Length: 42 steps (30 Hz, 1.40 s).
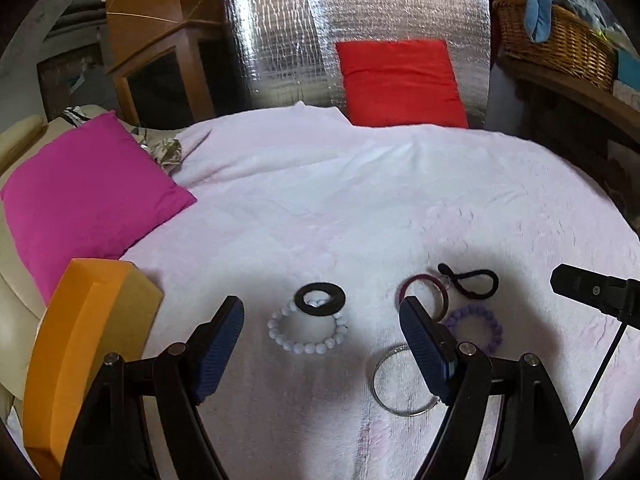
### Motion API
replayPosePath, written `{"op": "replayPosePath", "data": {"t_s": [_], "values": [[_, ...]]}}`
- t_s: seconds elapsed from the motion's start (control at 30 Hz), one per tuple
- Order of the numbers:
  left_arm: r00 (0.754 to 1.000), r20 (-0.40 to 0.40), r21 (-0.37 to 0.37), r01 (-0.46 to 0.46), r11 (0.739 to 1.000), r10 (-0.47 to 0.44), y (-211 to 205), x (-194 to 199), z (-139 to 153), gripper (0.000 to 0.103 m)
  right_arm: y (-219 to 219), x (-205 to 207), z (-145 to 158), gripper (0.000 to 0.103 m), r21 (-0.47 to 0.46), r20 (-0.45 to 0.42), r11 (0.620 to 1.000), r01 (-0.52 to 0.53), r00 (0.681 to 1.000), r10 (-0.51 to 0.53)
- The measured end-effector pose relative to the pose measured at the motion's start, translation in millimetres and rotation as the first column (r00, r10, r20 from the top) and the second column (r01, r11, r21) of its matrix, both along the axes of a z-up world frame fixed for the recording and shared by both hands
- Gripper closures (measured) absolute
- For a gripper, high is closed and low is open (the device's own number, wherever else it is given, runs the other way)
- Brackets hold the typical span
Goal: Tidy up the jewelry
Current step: 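Move both tools back over the remaining jewelry, then grasp the purple bead bracelet with the right tool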
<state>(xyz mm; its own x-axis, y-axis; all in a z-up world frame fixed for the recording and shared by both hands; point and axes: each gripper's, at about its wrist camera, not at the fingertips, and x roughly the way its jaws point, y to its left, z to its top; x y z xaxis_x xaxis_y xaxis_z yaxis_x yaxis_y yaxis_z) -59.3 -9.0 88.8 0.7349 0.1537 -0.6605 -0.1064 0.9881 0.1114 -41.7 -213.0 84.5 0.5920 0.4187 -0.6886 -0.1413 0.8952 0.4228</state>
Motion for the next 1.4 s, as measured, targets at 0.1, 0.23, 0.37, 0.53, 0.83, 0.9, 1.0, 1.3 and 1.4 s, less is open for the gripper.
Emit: {"op": "replayPosePath", "data": {"t_s": [0.1, 0.23, 0.37, 0.53, 0.83, 0.9, 1.0, 1.3, 1.4], "values": [[1.000, -0.010, 0.006, 0.009, 1.000, -0.009, -2, 2, -5, 0.022, -1, 1, -7, 0.067, -0.016, -0.021, 1.000, -0.005, 1.000, 0.005], [0.999, -0.027, 0.009, 0.018, 1.000, -0.018, -3, 6, -11, 0.022, -5, 5, -16, 0.067, -0.018, -0.052, 1.000, 0.002, 0.999, -0.003], [0.999, -0.037, 0.014, 0.024, 1.000, -0.024, -3, 7, -14, 0.022, -5, 8, -22, 0.067, -0.021, -0.078, 1.000, -0.001, 0.997, -0.001], [0.998, -0.046, 0.019, 0.032, 0.999, -0.031, -4, 7, -17, 0.022, -2, 11, -28, 0.063, -0.035, -0.094, 0.999, -0.008, 0.996, 0.005], [0.996, -0.082, 0.014, 0.042, 0.999, -0.041, 0, 10, -28, 0.022, 3, 18, -41, 0.054, -0.078, -0.098, 0.997, -0.002, 0.995, -0.006], [0.994, -0.099, 0.019, 0.046, 0.999, -0.044, 1, 11, -32, 0.022, 6, 21, -47, 0.054, -0.108, -0.108, 0.994, -0.004, 0.994, -0.008], [0.989, -0.136, 0.005, 0.057, 0.998, -0.056, 4, 14, -41, 0.022, 9, 26, -57, 0.061, -0.142, -0.134, 0.990, -0.009, 0.991, -0.010], [0.965, -0.226, -0.109, 0.111, 0.988, -0.133, 10, 16, -58, 0.022, 36, 21, -63, 0.073, -0.337, -0.041, 0.939, -0.061, 0.998, 0.050], [0.957, -0.240, -0.141, 0.129, 0.981, -0.161, 11, 12, -59, 0.022, 40, 16, -59, 0.074, -0.361, -0.029, 0.928, -0.098, 0.995, 0.094]]}}
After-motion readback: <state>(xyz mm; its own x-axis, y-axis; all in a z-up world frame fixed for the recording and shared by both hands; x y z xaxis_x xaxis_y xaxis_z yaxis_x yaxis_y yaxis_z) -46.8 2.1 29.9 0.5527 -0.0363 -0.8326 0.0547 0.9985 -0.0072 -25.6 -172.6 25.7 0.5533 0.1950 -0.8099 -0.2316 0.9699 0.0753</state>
